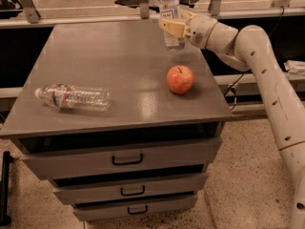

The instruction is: Place blue plastic bottle upright

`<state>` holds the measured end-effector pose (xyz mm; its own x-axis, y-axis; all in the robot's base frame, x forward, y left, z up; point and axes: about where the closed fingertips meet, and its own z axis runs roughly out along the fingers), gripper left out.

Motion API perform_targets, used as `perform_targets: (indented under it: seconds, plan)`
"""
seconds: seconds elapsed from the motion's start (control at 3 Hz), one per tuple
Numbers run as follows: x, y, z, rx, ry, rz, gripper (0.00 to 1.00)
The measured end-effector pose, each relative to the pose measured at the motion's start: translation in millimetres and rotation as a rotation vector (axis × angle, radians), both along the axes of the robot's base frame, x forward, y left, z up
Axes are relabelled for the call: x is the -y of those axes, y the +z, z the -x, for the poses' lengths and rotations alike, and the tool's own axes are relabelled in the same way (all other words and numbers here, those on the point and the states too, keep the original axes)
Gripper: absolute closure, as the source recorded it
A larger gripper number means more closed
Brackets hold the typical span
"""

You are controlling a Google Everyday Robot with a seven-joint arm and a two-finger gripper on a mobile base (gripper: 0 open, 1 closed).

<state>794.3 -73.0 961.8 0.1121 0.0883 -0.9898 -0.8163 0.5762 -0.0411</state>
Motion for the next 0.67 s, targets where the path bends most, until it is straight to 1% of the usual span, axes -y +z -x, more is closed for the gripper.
perform_targets:
  seconds: [0.33, 0.67]
  plan:
    - [2.8, -4.2, 3.0, 0.026, 0.050, -0.038, 1.00]
    - [10.0, -8.4, 8.4, 0.029, 0.086, -0.067, 1.00]
